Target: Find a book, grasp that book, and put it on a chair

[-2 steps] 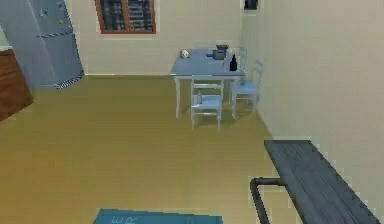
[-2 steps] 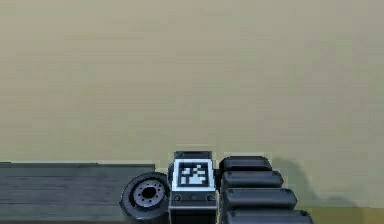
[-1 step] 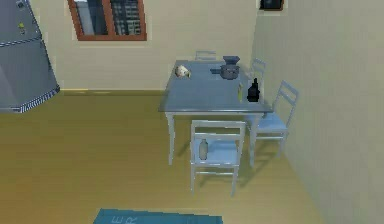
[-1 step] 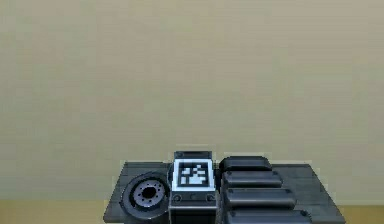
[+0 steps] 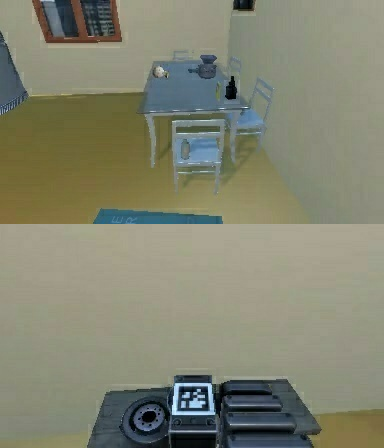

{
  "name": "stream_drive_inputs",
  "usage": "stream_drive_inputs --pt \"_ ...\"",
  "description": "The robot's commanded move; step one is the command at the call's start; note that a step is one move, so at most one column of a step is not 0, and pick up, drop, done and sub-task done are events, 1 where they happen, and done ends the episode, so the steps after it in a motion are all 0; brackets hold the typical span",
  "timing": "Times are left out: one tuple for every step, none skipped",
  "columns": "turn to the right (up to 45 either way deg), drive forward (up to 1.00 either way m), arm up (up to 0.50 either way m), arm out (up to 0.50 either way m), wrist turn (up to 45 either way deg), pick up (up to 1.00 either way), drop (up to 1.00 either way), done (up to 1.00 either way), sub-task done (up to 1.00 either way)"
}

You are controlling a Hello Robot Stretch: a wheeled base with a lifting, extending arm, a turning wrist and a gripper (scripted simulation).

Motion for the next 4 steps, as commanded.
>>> stream_drive_inputs --pt "0.0 0.45 0.00 0.00 0.0 0.00 0.00 0.00 0.00" --pt "36.0 0.00 0.00 0.00 0.0 0.00 0.00 0.00 0.00" --pt "0.0 0.40 0.00 0.00 0.0 0.00 0.00 0.00 0.00" --pt "3.0 0.00 0.00 0.00 0.0 0.00 0.00 0.00 0.00"
